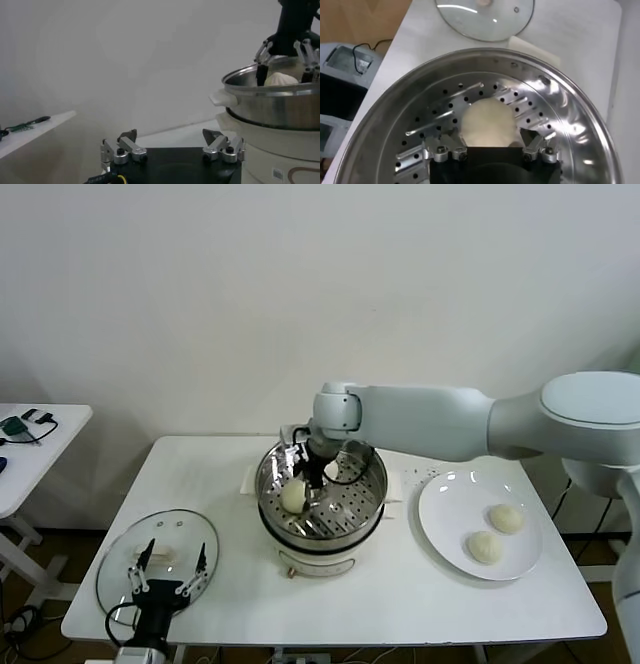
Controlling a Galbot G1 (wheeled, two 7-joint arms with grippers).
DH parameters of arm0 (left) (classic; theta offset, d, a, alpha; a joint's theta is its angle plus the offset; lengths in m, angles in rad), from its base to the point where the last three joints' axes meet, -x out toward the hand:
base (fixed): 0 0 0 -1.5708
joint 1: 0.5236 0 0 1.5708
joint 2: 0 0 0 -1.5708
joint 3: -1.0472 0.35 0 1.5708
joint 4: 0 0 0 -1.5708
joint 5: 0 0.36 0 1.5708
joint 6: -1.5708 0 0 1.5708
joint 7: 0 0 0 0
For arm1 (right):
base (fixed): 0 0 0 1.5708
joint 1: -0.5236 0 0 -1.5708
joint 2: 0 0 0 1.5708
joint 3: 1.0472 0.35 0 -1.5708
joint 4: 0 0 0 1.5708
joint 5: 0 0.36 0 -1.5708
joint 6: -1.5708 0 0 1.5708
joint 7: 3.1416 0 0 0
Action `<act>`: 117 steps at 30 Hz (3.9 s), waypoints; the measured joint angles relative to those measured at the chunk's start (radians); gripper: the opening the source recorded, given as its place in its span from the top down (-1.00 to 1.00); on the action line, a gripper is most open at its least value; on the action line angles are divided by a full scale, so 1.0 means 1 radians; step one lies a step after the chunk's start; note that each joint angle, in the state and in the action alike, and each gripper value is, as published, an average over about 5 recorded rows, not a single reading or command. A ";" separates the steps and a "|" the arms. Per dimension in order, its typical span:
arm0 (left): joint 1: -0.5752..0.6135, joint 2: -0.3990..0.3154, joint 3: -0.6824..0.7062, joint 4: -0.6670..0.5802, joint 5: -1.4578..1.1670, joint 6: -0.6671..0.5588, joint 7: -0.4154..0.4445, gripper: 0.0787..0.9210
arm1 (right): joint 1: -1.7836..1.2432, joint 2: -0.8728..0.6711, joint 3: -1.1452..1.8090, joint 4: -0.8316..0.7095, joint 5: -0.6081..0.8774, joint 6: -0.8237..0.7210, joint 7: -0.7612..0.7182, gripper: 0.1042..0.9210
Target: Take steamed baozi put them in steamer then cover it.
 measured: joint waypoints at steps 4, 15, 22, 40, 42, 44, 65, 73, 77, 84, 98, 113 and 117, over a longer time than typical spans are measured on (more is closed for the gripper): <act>0.001 0.000 0.003 -0.002 0.002 0.000 0.000 -0.77 | 0.043 -0.054 -0.002 0.019 -0.005 0.021 -0.032 -0.76; 0.006 0.000 -0.002 -0.008 0.002 0.000 0.000 -0.77 | 0.136 -0.306 0.006 0.105 -0.061 0.095 -0.131 -0.76; 0.004 0.000 -0.002 -0.015 0.006 0.008 0.000 -0.77 | 0.075 -0.502 0.055 0.148 -0.187 0.132 -0.175 -0.76; 0.014 -0.016 -0.009 -0.016 0.028 0.019 -0.001 -0.77 | -0.376 -0.742 0.350 0.090 -0.529 0.201 -0.218 -0.76; 0.012 -0.018 -0.013 -0.016 0.027 0.021 -0.001 -0.77 | -0.406 -0.744 0.367 0.078 -0.547 0.204 -0.220 -0.76; 0.010 -0.018 -0.016 -0.016 0.026 0.023 -0.002 -0.77 | -0.430 -0.746 0.380 0.067 -0.561 0.206 -0.223 -0.76; 0.007 -0.019 -0.022 -0.005 0.028 0.023 -0.002 -0.77 | -0.536 -0.701 0.430 -0.028 -0.635 0.218 -0.233 -0.74; 0.005 -0.019 -0.023 -0.005 0.028 0.022 -0.003 -0.77 | -0.538 -0.683 0.428 -0.043 -0.639 0.222 -0.239 -0.53; 0.006 -0.019 -0.023 -0.006 0.028 0.022 -0.003 -0.77 | -0.530 -0.679 0.422 -0.046 -0.640 0.230 -0.242 -0.48; 0.012 -0.019 -0.025 -0.007 0.026 0.018 -0.003 -0.77 | -0.475 -0.665 0.385 -0.050 -0.651 0.276 -0.256 -0.45; 0.025 -0.024 -0.012 -0.019 0.032 0.018 -0.004 -0.77 | -0.048 -0.533 0.155 -0.025 -0.724 0.659 -0.315 -0.43; 0.034 -0.024 -0.011 -0.030 0.018 0.026 -0.006 -0.77 | 0.139 -0.282 0.125 0.066 -0.753 0.910 -0.350 -0.45; 0.037 -0.022 -0.013 -0.027 0.013 0.024 -0.006 -0.77 | 0.118 -0.213 0.133 0.090 -0.767 0.935 -0.352 -0.45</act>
